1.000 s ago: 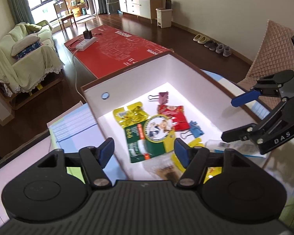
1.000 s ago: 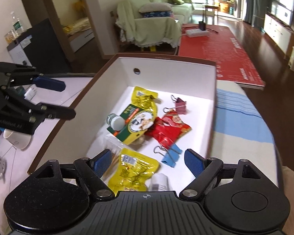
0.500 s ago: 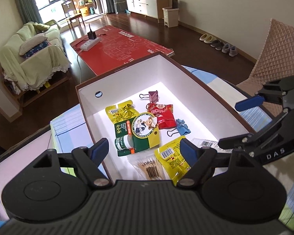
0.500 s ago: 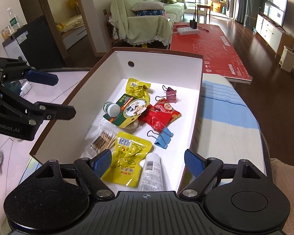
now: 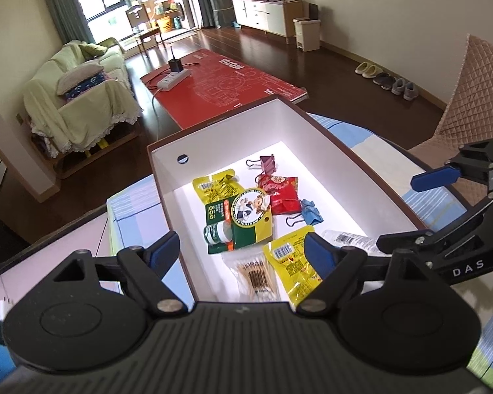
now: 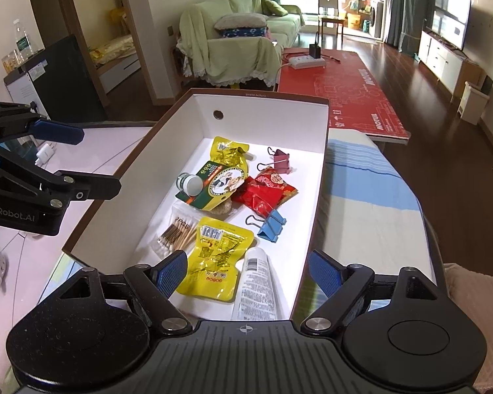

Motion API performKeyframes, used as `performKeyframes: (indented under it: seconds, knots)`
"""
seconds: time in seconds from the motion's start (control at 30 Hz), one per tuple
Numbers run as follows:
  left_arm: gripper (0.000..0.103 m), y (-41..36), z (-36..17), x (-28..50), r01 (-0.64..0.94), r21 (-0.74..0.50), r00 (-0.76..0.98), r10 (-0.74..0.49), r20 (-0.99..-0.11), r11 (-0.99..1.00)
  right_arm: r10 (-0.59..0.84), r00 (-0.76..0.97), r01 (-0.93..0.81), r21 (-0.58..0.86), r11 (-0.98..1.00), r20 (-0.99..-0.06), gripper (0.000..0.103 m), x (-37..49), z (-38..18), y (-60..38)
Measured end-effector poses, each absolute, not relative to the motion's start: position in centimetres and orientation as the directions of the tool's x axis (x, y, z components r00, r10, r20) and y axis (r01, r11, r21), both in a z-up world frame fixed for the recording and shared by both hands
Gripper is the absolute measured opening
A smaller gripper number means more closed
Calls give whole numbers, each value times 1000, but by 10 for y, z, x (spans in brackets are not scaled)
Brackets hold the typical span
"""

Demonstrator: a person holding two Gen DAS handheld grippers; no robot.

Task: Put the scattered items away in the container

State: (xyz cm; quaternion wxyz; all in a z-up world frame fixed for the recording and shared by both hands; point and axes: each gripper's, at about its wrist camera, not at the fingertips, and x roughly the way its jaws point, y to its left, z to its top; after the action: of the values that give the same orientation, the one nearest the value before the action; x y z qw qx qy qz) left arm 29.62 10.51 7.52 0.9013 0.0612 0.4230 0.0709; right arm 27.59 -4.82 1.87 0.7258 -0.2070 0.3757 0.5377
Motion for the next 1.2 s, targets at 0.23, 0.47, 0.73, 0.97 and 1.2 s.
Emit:
performKeyframes:
  seconds: [0.23, 0.47, 0.73, 0.97, 1.2]
  knots:
    - [81, 95, 76, 280, -101, 170, 626, 196, -755, 980, 631, 162, -933, 90, 348, -758, 84, 262, 24, -62]
    - [81, 83, 79, 261, -116, 170, 633, 205, -747, 979, 638, 187, -932, 71, 356, -747, 84, 253, 30, -72]
    - [81, 73, 79, 243, -135, 173, 636, 219, -740, 976, 646, 215, -930, 49, 364, -732, 84, 243, 36, -83]
    - [81, 65, 78, 228, -157, 182, 635, 240, -734, 971, 661, 219, -926, 60, 372, -718, 84, 237, 38, -93]
    - [81, 60, 80, 211, -186, 178, 641, 257, -723, 966, 675, 239, -918, 64, 391, -699, 102, 231, 42, -103]
